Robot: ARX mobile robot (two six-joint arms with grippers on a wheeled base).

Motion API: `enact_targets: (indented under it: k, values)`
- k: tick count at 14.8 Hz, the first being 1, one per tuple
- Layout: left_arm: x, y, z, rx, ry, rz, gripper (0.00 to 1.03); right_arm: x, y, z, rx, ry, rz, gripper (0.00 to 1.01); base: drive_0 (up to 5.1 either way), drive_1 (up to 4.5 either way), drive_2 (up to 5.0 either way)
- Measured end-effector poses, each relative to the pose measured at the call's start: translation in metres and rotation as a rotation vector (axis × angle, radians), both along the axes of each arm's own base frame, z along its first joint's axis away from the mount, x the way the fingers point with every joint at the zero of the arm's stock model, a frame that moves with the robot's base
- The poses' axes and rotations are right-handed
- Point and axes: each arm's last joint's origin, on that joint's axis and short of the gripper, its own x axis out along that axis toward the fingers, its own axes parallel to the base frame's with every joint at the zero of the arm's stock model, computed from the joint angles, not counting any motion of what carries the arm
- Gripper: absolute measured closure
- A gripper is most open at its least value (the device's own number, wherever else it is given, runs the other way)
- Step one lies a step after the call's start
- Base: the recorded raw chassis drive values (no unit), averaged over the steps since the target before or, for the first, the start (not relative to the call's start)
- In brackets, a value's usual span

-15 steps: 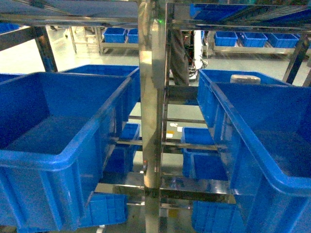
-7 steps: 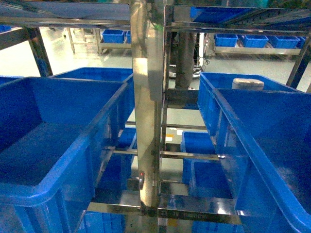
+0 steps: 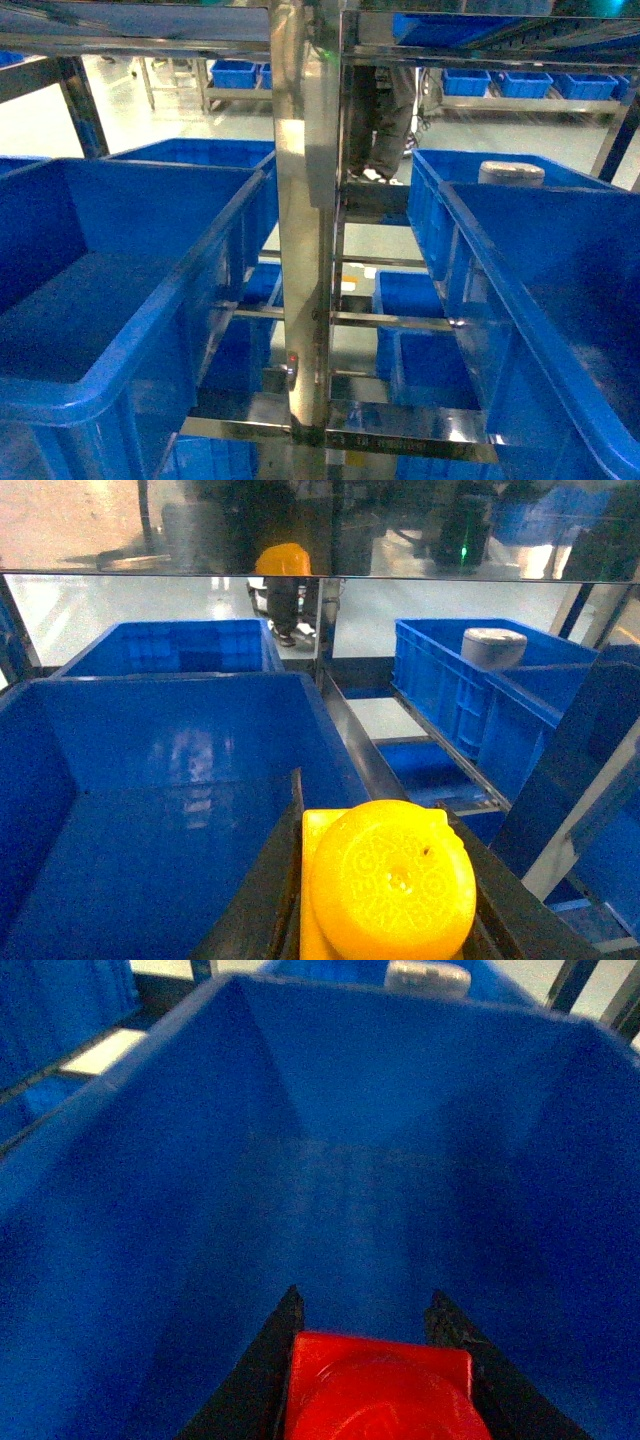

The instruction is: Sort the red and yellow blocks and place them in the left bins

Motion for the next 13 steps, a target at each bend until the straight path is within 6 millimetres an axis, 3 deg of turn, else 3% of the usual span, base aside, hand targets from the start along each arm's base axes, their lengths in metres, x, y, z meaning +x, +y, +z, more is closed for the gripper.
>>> enact_targets:
  k: [1,3,4,7,13]
  values:
    - [0.000,0.000,0.000,0.000,0.001,0.001,0.77,0.014,-0.006,-0.011,-0.004,0.041,-0.013,0.72,0.0,0.00,0.0]
    - [0.000,0.000,0.000,0.000,0.000,0.000,0.77,0.080,-0.026,-0.044,0.003,0.160,-0.027,0.66,0.0,0.00,0.0]
    - [0.000,0.000,0.000,0.000,0.000,0.000,0.77,0.089,-0.027,-0.044,-0.003,0.157,-0.021,0.33,0.0,0.00,0.0]
    - [0.000,0.000,0.000,0.000,0.000,0.000,0.77,0.087,-0.027,-0.037,-0.002,0.121,-0.025,0.04,0.0,0.00,0.0]
    - [0.000,0.000,0.000,0.000,0.000,0.000,0.77,0.053,-0.022,0.008,0.060,0.032,-0.014,0.03,0.0,0.00,0.0]
